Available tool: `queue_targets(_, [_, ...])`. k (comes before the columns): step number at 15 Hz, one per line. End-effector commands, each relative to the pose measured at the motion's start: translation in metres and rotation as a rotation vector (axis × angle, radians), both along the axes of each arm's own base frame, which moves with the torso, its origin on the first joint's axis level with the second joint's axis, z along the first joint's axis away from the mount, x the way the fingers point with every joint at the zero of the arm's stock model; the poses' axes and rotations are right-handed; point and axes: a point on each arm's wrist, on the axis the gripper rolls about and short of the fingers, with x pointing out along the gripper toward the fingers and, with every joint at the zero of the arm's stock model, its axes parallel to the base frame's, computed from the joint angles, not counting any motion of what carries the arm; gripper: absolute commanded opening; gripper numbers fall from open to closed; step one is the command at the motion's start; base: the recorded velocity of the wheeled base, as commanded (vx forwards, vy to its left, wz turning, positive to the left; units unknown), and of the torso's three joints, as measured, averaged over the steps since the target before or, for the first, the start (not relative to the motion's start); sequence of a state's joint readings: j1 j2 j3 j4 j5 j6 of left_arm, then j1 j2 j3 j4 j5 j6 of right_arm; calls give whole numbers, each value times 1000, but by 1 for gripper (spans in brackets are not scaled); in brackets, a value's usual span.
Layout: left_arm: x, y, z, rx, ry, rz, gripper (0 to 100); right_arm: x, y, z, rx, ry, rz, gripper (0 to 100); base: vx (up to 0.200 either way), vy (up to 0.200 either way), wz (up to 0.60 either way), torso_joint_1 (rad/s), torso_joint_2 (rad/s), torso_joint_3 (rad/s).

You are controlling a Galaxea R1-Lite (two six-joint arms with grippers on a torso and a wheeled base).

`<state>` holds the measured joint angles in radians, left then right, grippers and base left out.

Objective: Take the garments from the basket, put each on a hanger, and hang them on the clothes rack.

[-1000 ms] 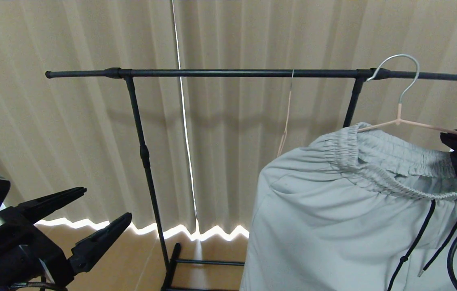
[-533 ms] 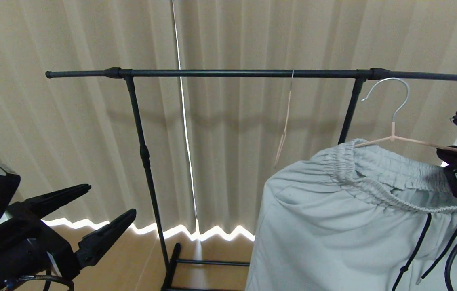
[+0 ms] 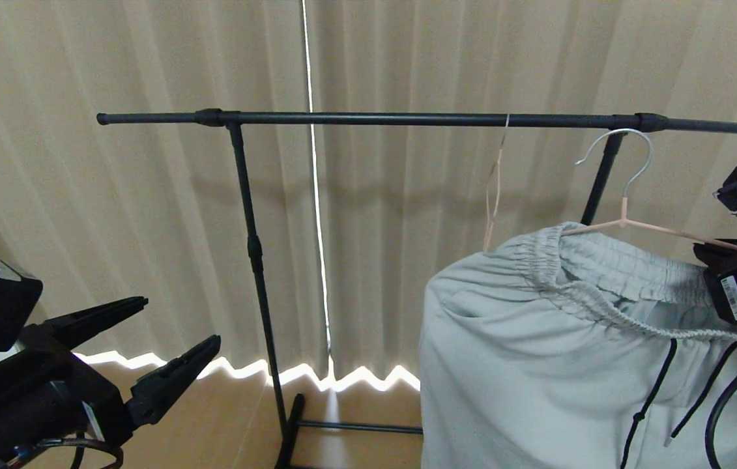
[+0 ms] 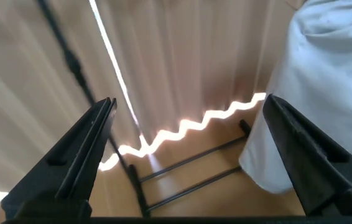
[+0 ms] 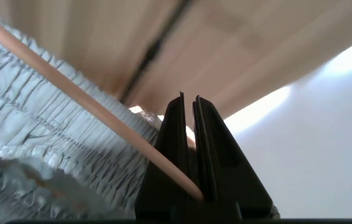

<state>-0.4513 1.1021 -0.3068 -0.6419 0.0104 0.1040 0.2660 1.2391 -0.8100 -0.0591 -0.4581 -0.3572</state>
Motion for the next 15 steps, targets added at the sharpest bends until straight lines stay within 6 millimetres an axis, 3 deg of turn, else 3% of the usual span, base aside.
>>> queue_targets(1, [0, 0, -1, 3, 5, -1, 100, 1, 0, -1, -1, 3, -1, 0, 0, 200, 0, -2, 2, 2])
queue_targets(7, [-1, 1, -4, 8, 13, 2, 100, 2, 0, 0, -1, 3, -1, 0, 0, 200, 0, 3, 1, 1])
queue_targets(15, [0, 0, -3, 6, 12, 1, 100, 14, 4, 6, 13, -14, -4, 0, 25, 0, 0, 1, 0, 0])
